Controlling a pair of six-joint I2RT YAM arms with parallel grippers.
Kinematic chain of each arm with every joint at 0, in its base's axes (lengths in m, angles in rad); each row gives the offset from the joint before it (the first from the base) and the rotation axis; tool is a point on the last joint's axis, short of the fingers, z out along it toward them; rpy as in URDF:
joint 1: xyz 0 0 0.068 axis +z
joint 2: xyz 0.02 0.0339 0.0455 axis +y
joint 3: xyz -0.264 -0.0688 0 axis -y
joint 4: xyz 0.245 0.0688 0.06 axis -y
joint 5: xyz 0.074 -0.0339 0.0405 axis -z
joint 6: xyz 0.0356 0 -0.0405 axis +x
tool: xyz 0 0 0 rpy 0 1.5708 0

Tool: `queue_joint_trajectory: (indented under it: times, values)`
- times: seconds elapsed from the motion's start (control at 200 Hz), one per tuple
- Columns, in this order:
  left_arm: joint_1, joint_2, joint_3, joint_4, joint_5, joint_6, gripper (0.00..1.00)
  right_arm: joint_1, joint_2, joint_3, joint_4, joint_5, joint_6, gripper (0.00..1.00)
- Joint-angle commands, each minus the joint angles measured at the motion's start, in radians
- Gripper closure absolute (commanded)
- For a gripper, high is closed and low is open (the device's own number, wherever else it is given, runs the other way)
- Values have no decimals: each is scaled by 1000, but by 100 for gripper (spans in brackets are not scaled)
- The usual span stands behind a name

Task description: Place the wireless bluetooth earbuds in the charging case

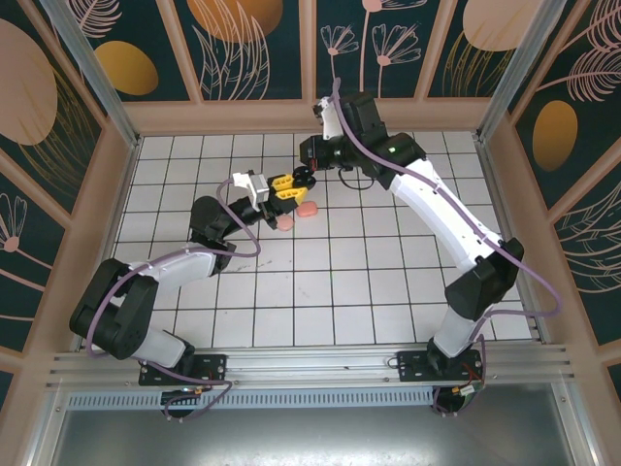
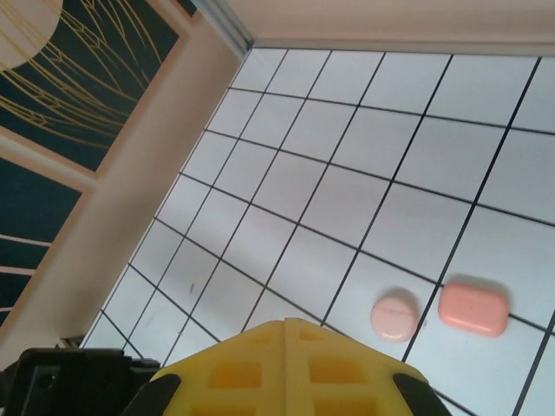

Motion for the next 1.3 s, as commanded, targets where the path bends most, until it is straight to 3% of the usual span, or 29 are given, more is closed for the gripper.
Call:
queue_joint_trajectory:
  times: [0.0, 0.31, 0.5, 0.701, 0.796, 1.031, 1.296]
  values:
    - [-5, 15, 36, -1, -1, 19, 100, 33, -35, 6, -75, -31, -38, 99]
    - [-5, 24, 50, -6, -32, -14, 100, 63, -179, -199, -42, 2, 8, 100]
    - [-5, 24, 42, -32, -65, -67, 100, -8, -281, -282, 53, 111, 113, 99]
    - [-5, 78, 68, -264, -131, -262, 100, -95, -433, -519, 189, 206, 218, 83]
    - [-9, 135, 66, -343, -131, -373, 100, -95, -458, -609, 205, 247, 225, 82]
    - [-31, 283, -11, -271, -124, -575, 100, -95, -472, -746, 262, 282, 251, 81]
    - [-33, 437, 60, -453, -152, -626, 100, -94, -426, -750, 285, 293, 254, 80]
